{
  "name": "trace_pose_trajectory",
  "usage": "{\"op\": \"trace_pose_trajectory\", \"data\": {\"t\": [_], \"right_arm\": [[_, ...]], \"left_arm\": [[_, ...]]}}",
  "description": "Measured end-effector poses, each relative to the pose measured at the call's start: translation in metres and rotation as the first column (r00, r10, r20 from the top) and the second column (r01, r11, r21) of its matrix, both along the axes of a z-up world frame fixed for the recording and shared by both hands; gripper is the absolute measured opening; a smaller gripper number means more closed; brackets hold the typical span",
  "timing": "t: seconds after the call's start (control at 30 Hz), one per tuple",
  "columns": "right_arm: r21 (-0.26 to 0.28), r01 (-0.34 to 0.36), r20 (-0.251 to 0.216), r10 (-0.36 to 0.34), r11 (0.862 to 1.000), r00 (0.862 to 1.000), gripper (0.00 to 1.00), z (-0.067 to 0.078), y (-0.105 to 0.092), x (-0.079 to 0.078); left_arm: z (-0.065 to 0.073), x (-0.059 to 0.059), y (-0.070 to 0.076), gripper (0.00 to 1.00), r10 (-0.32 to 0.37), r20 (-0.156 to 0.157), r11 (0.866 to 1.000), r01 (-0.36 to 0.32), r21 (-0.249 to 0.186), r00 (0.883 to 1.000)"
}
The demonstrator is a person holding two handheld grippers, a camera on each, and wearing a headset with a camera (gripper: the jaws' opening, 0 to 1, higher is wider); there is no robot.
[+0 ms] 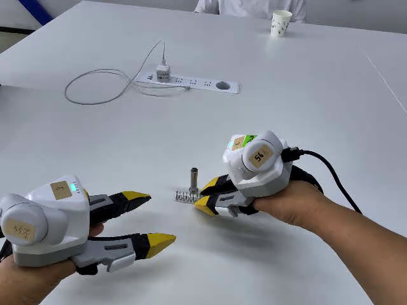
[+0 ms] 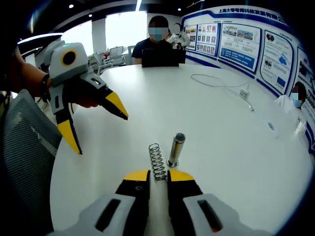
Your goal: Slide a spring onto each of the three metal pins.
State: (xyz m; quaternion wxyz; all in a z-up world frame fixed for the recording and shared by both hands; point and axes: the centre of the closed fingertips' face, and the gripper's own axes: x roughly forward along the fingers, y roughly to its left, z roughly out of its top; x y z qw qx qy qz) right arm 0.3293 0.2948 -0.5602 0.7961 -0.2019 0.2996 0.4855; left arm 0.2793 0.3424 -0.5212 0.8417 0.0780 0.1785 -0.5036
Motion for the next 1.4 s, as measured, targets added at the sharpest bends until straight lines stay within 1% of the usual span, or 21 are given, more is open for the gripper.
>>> {"op": "trace_pose_trajectory", "data": {"t": [0.37,0.73,1.13,1.4], "right_arm": [[-0.019,-0.008,-0.006,0.007,1.000,1.000,0.12,-0.003,0.000,-0.001],[-0.026,-0.006,-0.005,0.006,1.000,1.000,0.12,-0.004,-0.001,-0.002],[-0.034,-0.026,-0.016,0.025,0.999,1.000,0.11,0.003,-0.005,-0.015],[-0.035,-0.047,-0.009,0.046,0.998,0.999,0.11,0.013,-0.009,-0.028]], "left_arm": [[-0.001,0.000,0.003,0.52,0.002,0.000,1.000,-0.002,0.001,1.000],[0.000,0.000,0.003,0.52,0.003,0.002,1.000,-0.003,0.000,1.000],[0.000,-0.001,0.000,0.51,-0.007,0.006,1.000,0.007,0.004,1.000],[0.001,-0.004,-0.010,0.51,-0.029,0.010,1.000,0.029,0.001,1.000]]}}
